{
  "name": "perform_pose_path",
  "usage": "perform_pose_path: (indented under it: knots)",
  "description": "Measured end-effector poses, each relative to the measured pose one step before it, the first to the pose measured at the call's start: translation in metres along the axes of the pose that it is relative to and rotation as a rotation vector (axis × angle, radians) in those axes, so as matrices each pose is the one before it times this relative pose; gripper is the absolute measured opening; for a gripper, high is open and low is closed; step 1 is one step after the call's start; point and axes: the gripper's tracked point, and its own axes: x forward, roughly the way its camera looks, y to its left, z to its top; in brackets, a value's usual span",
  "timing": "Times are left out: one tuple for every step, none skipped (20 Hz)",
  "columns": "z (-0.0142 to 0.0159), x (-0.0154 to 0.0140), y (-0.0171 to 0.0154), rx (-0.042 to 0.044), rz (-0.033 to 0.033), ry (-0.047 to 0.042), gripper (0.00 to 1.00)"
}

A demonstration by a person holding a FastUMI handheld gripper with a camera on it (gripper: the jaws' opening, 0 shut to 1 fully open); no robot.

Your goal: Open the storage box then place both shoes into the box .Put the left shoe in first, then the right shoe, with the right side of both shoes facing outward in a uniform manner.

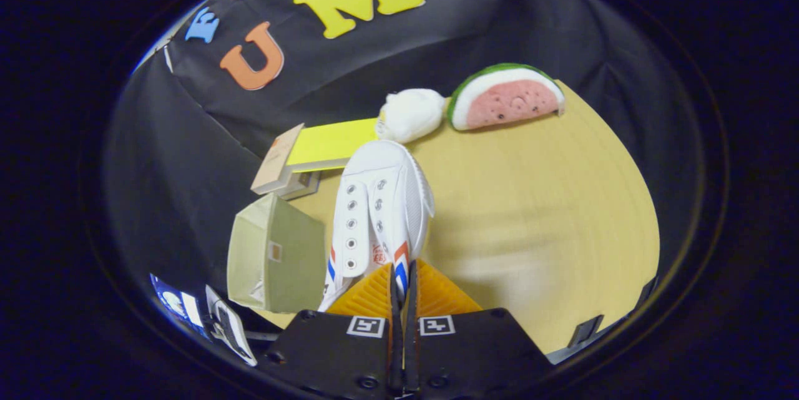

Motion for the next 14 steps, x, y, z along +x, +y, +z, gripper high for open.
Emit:
perform_pose_path:
  knots:
    - [0.00281, 0.00095, 0.02933, -0.01243, 0.01508, -0.00877, 0.07]
    - [0.00384, 0.00340, 0.03028, -0.01110, 0.01597, -0.00750, 0.07]
    - [0.00142, 0.00478, 0.02760, -0.01359, 0.01235, -0.00413, 0.07]
    - [0.00054, 0.00632, 0.02489, -0.01823, 0.00546, -0.00153, 0.07]
    - [-0.00077, 0.00884, 0.02286, -0.02240, 0.00390, 0.00076, 0.07]
    - [-0.00180, 0.00914, 0.02027, -0.01786, 0.00426, 0.00293, 0.06]
    - [-0.00417, 0.01122, 0.01918, -0.01439, 0.00362, 0.00741, 0.06]
    - [-0.00527, 0.00819, 0.01898, -0.01426, 0.00217, 0.01076, 0.07]
    - [-0.00513, 0.01232, 0.01391, -0.01461, -0.00444, 0.01548, 0.07]
    - [-0.00515, 0.01316, 0.00972, -0.01539, -0.01028, 0.01752, 0.06]
    - [-0.00644, 0.01172, 0.00863, -0.01215, -0.01096, 0.01470, 0.06]
    - [-0.00620, 0.01114, 0.00626, -0.00887, -0.01153, 0.01333, 0.06]
    - [-0.00717, 0.00941, 0.00477, -0.00530, -0.01346, 0.01114, 0.06]
    - [-0.00681, 0.00916, 0.00389, -0.00208, -0.01097, 0.01026, 0.06]
